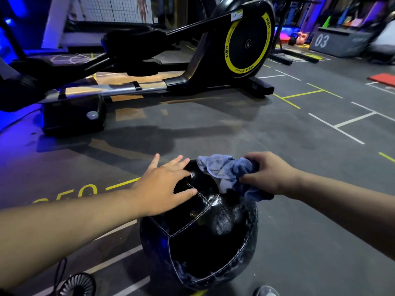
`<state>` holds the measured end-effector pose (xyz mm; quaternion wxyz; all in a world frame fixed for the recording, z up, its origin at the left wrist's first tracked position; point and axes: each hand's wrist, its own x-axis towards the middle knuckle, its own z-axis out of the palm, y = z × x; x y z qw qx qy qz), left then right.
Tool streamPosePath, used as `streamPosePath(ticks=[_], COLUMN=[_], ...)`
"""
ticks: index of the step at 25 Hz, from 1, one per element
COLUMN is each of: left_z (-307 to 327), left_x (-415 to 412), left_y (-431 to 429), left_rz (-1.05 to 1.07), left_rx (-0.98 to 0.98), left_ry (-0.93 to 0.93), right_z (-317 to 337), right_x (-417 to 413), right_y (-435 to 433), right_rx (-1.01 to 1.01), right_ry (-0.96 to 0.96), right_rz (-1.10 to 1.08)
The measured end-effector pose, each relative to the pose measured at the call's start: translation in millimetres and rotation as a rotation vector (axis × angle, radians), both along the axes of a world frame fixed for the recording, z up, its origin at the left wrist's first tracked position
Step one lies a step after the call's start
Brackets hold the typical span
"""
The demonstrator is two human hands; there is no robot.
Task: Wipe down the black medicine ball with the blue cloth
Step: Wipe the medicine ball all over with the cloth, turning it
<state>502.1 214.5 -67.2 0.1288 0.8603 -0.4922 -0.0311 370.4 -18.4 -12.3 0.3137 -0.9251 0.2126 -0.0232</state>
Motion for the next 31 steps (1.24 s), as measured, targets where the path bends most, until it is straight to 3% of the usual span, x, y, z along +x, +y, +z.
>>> streamPosePath(ticks=[3, 6, 11, 15, 17, 20, 23, 25, 28, 31], left_z=[13, 25, 31, 49, 59, 71, 78, 79, 88, 101], left_x=[-8, -11, 2, 21, 30, 40, 47, 51, 55, 48], left_y=[-13, -20, -6, 11, 18, 26, 25, 23, 24, 26], left_rz=[0.037, 0.003, 0.146, 0.256, 0.354, 0.396, 0.429, 0.472, 0.433, 0.348], left_rx=[-0.212, -0.331, -0.399, -0.494, -0.61, -0.729, -0.716, -0.719, -0.982, -1.086], left_ry=[0.016, 0.173, 0.437, 0.349, 0.363, 0.541, 0.358, 0.284, 0.63, 0.798], right_z=[14, 16, 18, 29, 37, 50, 55, 59, 76, 93], right_x=[3, 10, 21, 26, 27, 27, 28, 28, 25, 18], right_y=[10, 26, 25, 17, 9, -2, -5, -4, 2, 4], right_rx=[0.304, 0.449, 0.12, 0.039, 0.149, 0.32, 0.327, 0.173, 0.053, 0.416], right_ry=[-0.06, -0.026, -0.12, -0.194, -0.252, -0.358, -0.399, -0.452, -0.606, -0.665], right_rz=[0.09, 0.213, 0.243, 0.185, 0.104, -0.035, -0.08, -0.104, -0.112, -0.077])
